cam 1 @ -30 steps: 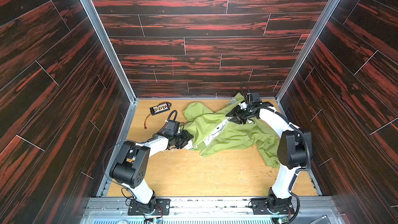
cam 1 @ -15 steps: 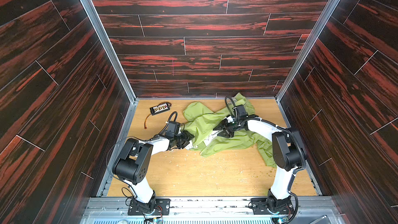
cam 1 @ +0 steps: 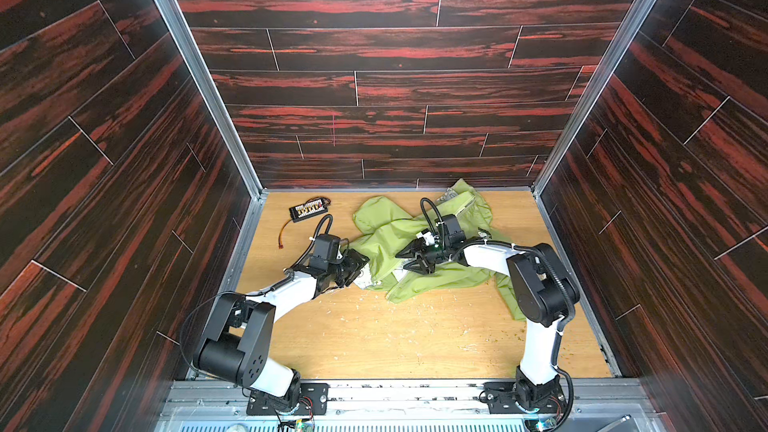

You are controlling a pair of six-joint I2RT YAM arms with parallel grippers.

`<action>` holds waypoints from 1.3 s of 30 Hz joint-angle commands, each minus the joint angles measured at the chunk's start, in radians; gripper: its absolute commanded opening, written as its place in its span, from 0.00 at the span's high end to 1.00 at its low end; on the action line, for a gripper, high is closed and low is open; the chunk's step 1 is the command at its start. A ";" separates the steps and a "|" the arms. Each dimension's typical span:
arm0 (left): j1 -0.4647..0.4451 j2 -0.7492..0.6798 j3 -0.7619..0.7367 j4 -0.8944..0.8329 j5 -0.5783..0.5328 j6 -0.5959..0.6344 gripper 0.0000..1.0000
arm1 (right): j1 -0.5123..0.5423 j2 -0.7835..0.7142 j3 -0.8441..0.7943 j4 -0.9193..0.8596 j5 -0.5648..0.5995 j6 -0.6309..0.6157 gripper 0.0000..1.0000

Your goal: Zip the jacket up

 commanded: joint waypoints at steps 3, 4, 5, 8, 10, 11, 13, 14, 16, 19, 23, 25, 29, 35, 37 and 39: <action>0.005 -0.062 -0.039 0.001 -0.020 -0.046 0.42 | 0.022 0.068 0.021 0.058 0.016 0.012 0.43; 0.006 -0.071 -0.046 0.007 -0.022 -0.053 0.42 | 0.023 0.075 0.021 0.069 0.019 0.012 0.43; 0.005 -0.076 -0.055 0.014 -0.023 -0.060 0.41 | 0.024 0.079 0.022 0.077 0.023 0.012 0.43; 0.006 -0.089 -0.075 0.040 -0.023 -0.084 0.41 | 0.029 0.096 0.030 0.110 0.026 0.016 0.46; 0.005 -0.089 -0.084 0.056 -0.020 -0.096 0.41 | 0.032 0.109 0.037 0.132 0.025 0.024 0.49; 0.005 -0.089 -0.089 0.062 -0.018 -0.101 0.41 | 0.032 0.115 0.043 0.143 0.022 0.029 0.50; 0.005 -0.084 -0.099 0.084 -0.015 -0.115 0.41 | 0.035 0.128 0.057 0.145 0.017 0.036 0.56; 0.005 -0.080 -0.103 0.095 -0.011 -0.120 0.41 | 0.037 0.132 0.059 0.148 0.018 0.037 0.58; 0.006 -0.075 -0.111 0.112 -0.007 -0.131 0.41 | 0.038 0.132 0.059 0.157 0.014 0.044 0.63; 0.005 -0.066 -0.126 0.147 -0.012 -0.147 0.40 | 0.038 0.122 0.058 0.164 -0.003 0.060 0.75; 0.006 -0.039 -0.147 0.216 -0.006 -0.170 0.38 | 0.038 0.086 0.047 0.175 -0.026 0.089 0.84; 0.006 -0.021 -0.160 0.262 -0.002 -0.185 0.37 | 0.040 0.063 0.047 0.177 -0.039 0.104 0.87; 0.005 -0.002 -0.188 0.350 0.003 -0.215 0.37 | 0.043 0.024 0.060 0.135 -0.050 0.115 0.95; 0.006 -0.048 -0.194 0.315 -0.012 -0.191 0.37 | 0.064 -0.016 0.111 -0.018 -0.097 0.090 1.00; 0.008 -0.079 -0.191 0.272 -0.023 -0.170 0.36 | 0.077 -0.023 0.132 -0.093 -0.112 0.061 1.00; 0.010 -0.114 -0.181 0.217 -0.031 -0.143 0.36 | 0.094 -0.030 0.153 -0.157 -0.129 0.033 1.00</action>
